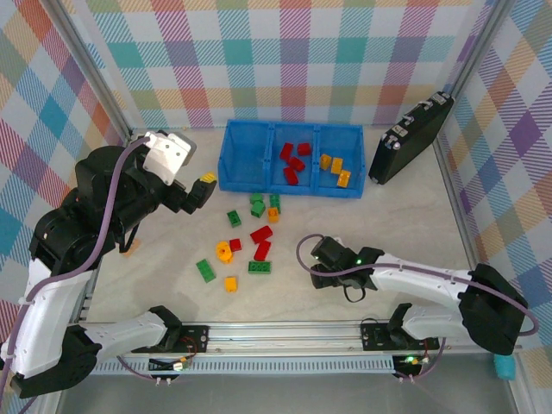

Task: Sort the legos into containers by color
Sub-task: Pick up the lego from the bottom-center of the table.

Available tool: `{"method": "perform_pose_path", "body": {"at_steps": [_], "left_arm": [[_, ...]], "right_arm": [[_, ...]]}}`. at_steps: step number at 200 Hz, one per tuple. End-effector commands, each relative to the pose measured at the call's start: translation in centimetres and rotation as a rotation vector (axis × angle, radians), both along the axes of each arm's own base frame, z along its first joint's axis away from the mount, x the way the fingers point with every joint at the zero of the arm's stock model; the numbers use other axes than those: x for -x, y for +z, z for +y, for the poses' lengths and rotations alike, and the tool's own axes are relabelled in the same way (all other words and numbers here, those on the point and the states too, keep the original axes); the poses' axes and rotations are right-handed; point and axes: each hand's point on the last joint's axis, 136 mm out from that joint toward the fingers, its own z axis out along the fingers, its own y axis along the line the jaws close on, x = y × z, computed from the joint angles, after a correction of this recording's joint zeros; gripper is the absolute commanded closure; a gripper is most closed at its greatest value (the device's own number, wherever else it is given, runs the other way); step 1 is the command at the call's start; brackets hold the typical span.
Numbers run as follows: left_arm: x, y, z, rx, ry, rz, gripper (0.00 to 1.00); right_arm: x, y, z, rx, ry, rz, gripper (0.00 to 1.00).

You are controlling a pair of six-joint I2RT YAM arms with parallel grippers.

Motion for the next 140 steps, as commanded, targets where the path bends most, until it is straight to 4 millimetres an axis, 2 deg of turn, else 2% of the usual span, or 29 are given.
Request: {"method": "perform_pose_path", "body": {"at_steps": [1, 37, 103, 140], "left_arm": [[0.4, 0.0, -0.2, 0.008, -0.015, 0.006, 0.0], [0.4, -0.1, -0.1, 0.004, -0.012, 0.007, 0.0], [0.5, 0.0, 0.2, 0.001, -0.003, -0.004, 0.0], [0.3, -0.3, 0.1, -0.006, -0.001, 0.0, 0.0]], "right_arm": [[-1.2, 0.7, 1.0, -0.018, -0.033, -0.045, 0.3], [-1.7, -0.5, 1.2, 0.051, -0.024, -0.025, 0.35], [-1.8, -2.0, 1.4, 0.119, -0.03, 0.014, 0.59], [-2.1, -1.6, 1.1, 0.136, -0.026, -0.005, 0.64]]}}
